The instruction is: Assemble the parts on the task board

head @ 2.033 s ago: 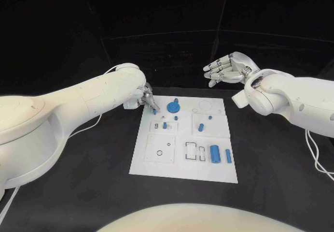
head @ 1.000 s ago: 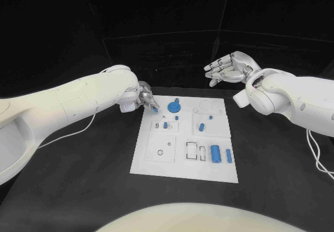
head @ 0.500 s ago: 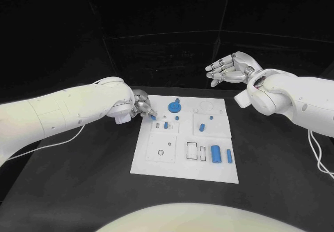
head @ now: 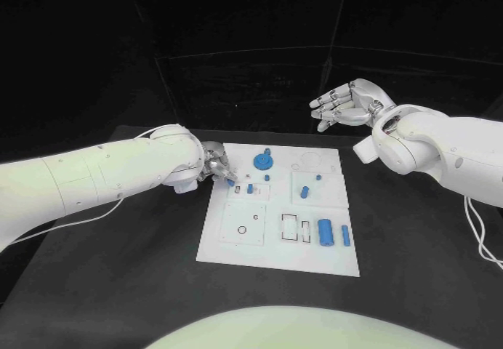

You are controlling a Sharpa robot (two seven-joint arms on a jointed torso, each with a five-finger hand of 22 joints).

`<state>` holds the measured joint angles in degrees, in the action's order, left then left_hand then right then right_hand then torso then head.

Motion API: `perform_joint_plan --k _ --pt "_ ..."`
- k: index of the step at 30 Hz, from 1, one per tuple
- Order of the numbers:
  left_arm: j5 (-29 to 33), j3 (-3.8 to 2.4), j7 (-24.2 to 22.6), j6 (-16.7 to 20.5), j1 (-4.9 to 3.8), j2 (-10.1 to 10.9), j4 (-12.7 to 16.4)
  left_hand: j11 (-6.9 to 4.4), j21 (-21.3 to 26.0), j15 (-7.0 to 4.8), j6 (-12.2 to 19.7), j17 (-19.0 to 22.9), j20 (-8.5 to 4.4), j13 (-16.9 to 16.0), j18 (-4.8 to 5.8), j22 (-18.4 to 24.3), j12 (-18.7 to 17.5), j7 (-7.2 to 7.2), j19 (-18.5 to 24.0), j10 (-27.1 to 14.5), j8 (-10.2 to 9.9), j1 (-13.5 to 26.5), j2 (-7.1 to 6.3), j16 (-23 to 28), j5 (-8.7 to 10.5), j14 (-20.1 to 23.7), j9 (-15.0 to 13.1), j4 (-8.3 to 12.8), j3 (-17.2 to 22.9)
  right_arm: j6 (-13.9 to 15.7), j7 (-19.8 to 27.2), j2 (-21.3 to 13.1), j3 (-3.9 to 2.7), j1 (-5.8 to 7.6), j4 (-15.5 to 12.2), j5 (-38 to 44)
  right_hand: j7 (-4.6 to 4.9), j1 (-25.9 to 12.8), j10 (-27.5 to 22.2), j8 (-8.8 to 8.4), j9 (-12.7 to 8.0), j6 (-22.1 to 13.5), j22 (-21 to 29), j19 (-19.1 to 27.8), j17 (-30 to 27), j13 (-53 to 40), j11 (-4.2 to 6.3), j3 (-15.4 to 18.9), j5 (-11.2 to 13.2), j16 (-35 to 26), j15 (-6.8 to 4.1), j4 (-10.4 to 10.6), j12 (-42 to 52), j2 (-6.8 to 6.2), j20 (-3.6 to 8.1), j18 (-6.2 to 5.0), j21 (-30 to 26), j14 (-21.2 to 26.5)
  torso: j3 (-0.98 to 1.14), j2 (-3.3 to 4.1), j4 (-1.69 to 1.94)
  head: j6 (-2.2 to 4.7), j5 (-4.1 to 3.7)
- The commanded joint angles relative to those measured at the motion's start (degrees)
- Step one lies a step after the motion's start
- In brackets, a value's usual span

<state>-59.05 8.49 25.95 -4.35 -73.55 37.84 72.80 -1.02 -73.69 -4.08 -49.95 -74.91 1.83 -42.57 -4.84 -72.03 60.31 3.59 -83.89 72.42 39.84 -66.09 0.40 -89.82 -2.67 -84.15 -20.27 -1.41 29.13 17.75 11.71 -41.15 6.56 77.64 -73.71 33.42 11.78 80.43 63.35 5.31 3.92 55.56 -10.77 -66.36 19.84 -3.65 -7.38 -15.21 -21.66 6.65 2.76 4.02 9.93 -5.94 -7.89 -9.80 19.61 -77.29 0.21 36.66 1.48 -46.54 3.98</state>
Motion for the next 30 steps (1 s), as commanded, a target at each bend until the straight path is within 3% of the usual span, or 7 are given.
perform_joint_plan --k 1,30 --pt "-1.8 -0.01 -1.3 1.5 -0.03 -0.1 0.3 -0.02 -0.1 -0.36 0.2 -15.1 -0.14 -0.1 0.57 -0.1 0.0 -0.23 -0.5 0.3 0.2 -0.5 0.29 -0.2 -0.21 -5.9 -0.1 5.4 5.8 -0.4 0.5 0.1 -0.04 0.12 0.0 0.0 0.01 -0.6 -0.4 -0.22 0.0 -0.5 0.1 -0.1 -0.1 0.1 -0.11 -0.1 -0.4 -0.2 0.11 -0.1 -0.2 -0.06 -0.25 -0.50 -0.4 -0.3 0.05 0.00 0.04 -0.10 -0.03" --pt "-1.9 0.16 -0.1 -4.7 0.04 -1.3 1.0 -0.04 -0.1 -0.37 0.2 -15.1 -0.15 0.1 0.58 -0.1 -0.1 -0.25 -0.5 0.3 0.3 -0.4 0.10 -0.2 -0.22 -5.9 -0.2 5.5 6.1 -0.6 0.6 0.3 -0.03 0.08 0.2 0.0 0.01 -0.6 -0.4 -0.22 0.0 -0.5 0.1 -0.1 -0.1 0.1 -0.11 -0.1 -0.4 -0.2 0.11 -0.1 -0.2 -0.06 -0.25 -0.50 -0.4 -0.3 0.11 -0.06 0.02 -0.43 -0.23"
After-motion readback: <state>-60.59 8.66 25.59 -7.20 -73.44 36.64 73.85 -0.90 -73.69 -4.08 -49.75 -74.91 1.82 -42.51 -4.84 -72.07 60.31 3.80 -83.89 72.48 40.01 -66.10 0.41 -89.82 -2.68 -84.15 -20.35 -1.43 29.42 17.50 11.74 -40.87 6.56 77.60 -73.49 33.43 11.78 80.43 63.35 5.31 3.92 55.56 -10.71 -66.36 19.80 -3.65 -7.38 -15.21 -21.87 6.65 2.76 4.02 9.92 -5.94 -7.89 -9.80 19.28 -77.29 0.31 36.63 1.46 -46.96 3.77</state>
